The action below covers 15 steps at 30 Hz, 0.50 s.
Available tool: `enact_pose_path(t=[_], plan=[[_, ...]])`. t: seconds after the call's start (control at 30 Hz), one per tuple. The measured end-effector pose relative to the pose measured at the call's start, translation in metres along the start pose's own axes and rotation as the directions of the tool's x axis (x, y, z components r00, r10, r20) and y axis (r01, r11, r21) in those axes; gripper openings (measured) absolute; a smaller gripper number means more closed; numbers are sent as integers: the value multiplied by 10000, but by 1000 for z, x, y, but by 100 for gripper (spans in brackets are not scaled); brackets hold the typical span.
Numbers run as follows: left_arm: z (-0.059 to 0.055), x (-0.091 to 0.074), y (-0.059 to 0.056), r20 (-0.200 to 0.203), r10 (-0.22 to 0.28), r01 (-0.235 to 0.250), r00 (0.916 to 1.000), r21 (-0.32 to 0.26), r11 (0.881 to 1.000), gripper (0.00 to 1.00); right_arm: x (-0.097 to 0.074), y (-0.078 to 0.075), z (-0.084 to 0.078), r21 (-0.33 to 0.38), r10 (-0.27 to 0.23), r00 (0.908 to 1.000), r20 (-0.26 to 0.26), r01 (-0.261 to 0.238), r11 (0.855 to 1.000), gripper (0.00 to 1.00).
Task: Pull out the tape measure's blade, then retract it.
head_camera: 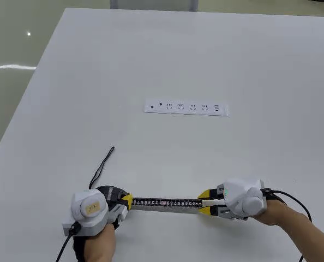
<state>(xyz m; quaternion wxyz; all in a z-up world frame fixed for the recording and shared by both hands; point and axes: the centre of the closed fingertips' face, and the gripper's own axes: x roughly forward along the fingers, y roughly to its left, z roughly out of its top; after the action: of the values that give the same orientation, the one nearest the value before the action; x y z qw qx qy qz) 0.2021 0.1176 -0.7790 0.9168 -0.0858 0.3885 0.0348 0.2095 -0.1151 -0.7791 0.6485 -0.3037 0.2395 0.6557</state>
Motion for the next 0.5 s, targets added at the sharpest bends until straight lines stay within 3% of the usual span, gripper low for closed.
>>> enact_pose_path(t=[0.5], plan=[[1,2,-1,-39,-95,95,9999,21,10000,58,8,-1,4,-55,38,10000,70,-37,10000,14]])
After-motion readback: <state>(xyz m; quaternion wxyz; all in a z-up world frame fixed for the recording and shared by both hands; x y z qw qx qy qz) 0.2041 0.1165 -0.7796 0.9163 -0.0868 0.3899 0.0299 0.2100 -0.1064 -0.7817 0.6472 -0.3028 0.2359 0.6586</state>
